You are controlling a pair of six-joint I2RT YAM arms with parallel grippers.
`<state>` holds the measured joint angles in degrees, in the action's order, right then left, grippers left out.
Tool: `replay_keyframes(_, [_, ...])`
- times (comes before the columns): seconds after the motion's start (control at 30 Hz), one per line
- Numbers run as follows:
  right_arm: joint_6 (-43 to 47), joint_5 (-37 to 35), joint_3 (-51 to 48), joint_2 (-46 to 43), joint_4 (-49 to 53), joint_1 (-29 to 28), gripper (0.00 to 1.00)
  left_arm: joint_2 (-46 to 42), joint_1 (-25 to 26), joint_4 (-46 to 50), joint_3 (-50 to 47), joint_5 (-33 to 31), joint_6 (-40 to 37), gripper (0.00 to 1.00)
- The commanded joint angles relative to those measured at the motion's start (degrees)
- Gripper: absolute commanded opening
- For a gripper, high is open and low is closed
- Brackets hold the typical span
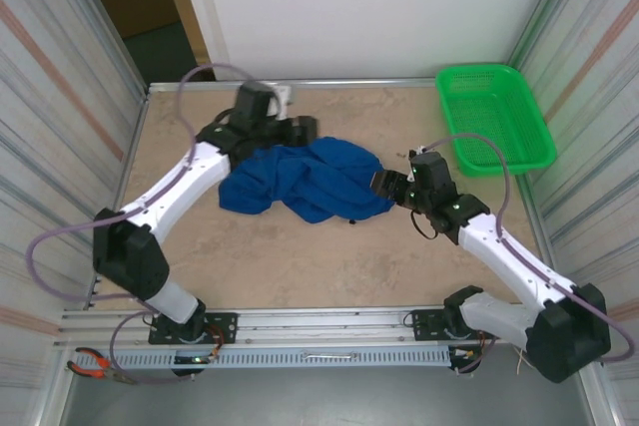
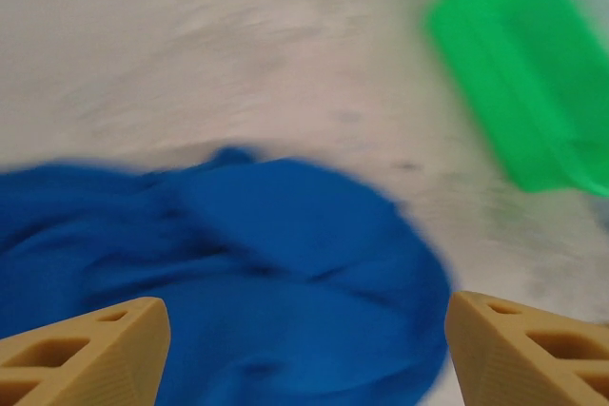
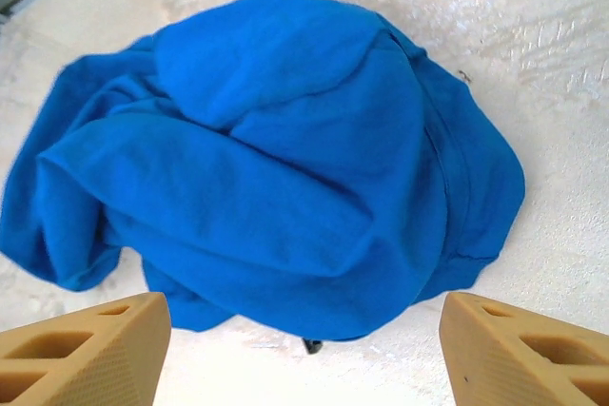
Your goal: Fold the inside-out t-shirt
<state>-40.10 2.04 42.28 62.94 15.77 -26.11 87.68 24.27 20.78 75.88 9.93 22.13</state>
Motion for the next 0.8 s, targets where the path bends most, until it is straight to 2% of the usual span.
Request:
replay_keyframes(0.0, [-0.70, 2.62, 2.98, 7.19, -1.59, 0.28, 0.74, -5.01, -9.04, 0.68, -9.09, -3.14, 5.03, 0.79])
replay_keyframes(0.1, [-1.57, 3.15, 5.82, 13.86, -2.37, -0.56, 0.74, -4.16, -18.19, -0.76, -15.04, 0.98, 6.65, 0.81])
replay_keyframes(0.17, [-2.83, 1.34, 7.37, 18.08, -1.87, -1.54, 0.75, -2.23, -21.47, -1.02, -16.19, 2.58, 5.94, 0.82])
replay_keyframes(0.3, [-6.99, -3.41, 8.07, 24.44, -1.19, -2.78, 0.76, 2.75, -22.56, -0.53, -14.62, 4.66, 2.78, 0.86])
replay_keyframes(0.47, [-10.44, -4.15, 7.24, 29.59, -4.71, -2.72, 0.74, 8.03, -22.25, -2.23, -13.02, 6.10, 2.56, 0.87])
replay_keyframes(0.53, [-10.12, -3.59, 7.88, 30.71, -5.47, -2.56, 0.69, 10.78, -21.84, -3.02, -11.99, 6.22, 2.66, 0.87])
replay_keyframes(0.57, [-9.69, -3.34, 8.44, 31.06, -5.49, -2.46, 0.60, 12.48, -21.48, -3.40, -11.41, 6.31, 2.73, 0.87])
replay_keyframes(0.6, [-8.99, -2.87, 8.97, 31.15, -5.56, -2.24, 0.39, 14.21, -21.28, -3.69, -10.42, 6.51, 2.72, 0.86])
replay_keyframes(0.63, [-8.22, -2.14, 9.55, 31.03, -5.57, -1.92, 0.21, 15.75, -21.12, -4.24, -9.65, 7.31, 2.61, 0.76])
replay_keyframes(0.67, [-7.08, -0.99, 10.40, 30.64, -5.45, -1.12, 0.03, 17.32, -21.11, -4.76, -8.52, 8.75, 2.49, 0.54])
replay_keyframes(0.7, [-6.04, 0.85, 11.64, 29.91, -4.94, 0.18, 0.00, 18.54, -21.39, -4.16, -6.73, 9.72, 2.51, 0.23])
replay_keyframes(0.73, [-4.96, 2.10, 12.76, 29.19, -4.58, 1.29, 0.00, 18.92, -21.68, -2.87, -4.87, 10.06, 2.50, 0.00])
replay_keyframes(0.77, [-3.24, 3.93, 15.41, 27.67, -3.33, 3.27, 0.00, 18.41, -22.09, -1.77, -2.52, 10.06, 2.47, 0.00])
